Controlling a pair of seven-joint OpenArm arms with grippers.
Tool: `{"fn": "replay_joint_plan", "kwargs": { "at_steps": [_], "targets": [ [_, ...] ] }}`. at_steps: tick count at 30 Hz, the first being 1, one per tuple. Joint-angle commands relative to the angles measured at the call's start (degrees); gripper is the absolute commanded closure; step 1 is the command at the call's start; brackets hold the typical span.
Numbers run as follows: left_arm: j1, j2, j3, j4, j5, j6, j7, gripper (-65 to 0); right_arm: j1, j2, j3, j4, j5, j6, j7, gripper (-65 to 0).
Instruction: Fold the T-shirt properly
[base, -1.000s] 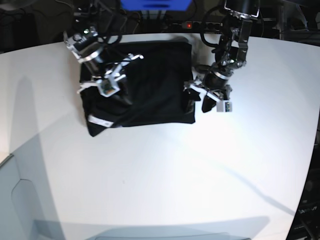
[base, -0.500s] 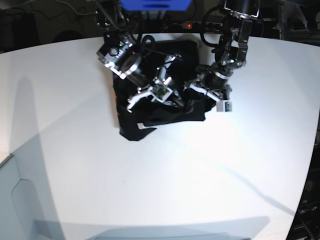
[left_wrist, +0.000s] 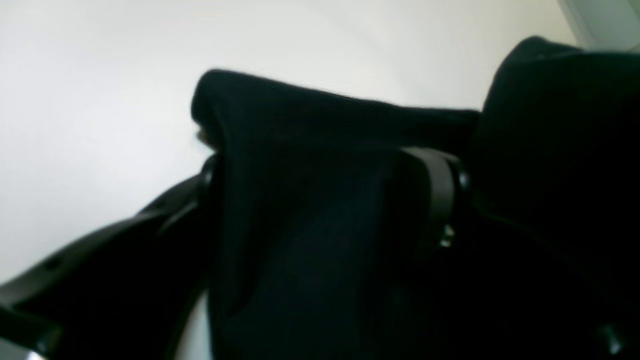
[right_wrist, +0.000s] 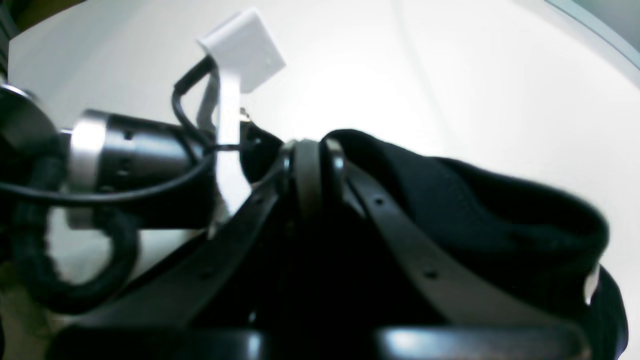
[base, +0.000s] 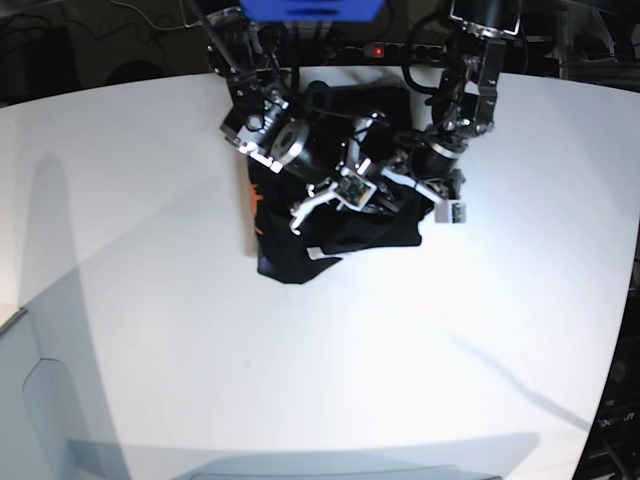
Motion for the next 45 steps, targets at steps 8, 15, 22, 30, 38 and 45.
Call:
{"fn": "replay_joint_plan", "kwargs": {
  "at_steps": [8, 15, 22, 30, 38, 45],
  "targets": [
    [7.94, -4.50, -3.71, 9.05, 0.28, 1.18, 3.85, -43.8, 0.85, -0.57, 0.01, 3.39, 0.49, 0.41, 1.19, 0.0],
    [11.37, -4.41, -11.01, 10.54, 0.19, 1.09, 3.94, -43.8, 1.38, -0.57, 0.01, 3.39, 0.40, 0.41, 1.19, 0.0],
    [9.26, -3.79, -9.95, 6.41, 0.19, 1.09, 3.94, -43.5, 1.12, -0.57, -0.52, 3.91, 0.40, 0.41, 1.19, 0.0],
    [5.04, -3.36, -4.68, 3.33, 0.28, 1.09, 3.94, -43.5, 2.08, -0.57, -10.98, 6.82, 0.40, 0.41, 1.10, 0.0],
    [4.95, -3.44, -4.50, 3.25, 0.45, 1.09, 3.94, -43.5, 6.57, -0.57, -16.08, 1.98, 0.67, 0.41, -1.80, 0.0],
    [5.39, -3.44, -4.85, 3.77, 0.28, 1.09, 3.94, -43.5, 12.28, -0.57, -15.73, -5.40, 4.10, 0.41, -1.71, 0.0]
  ]
}}
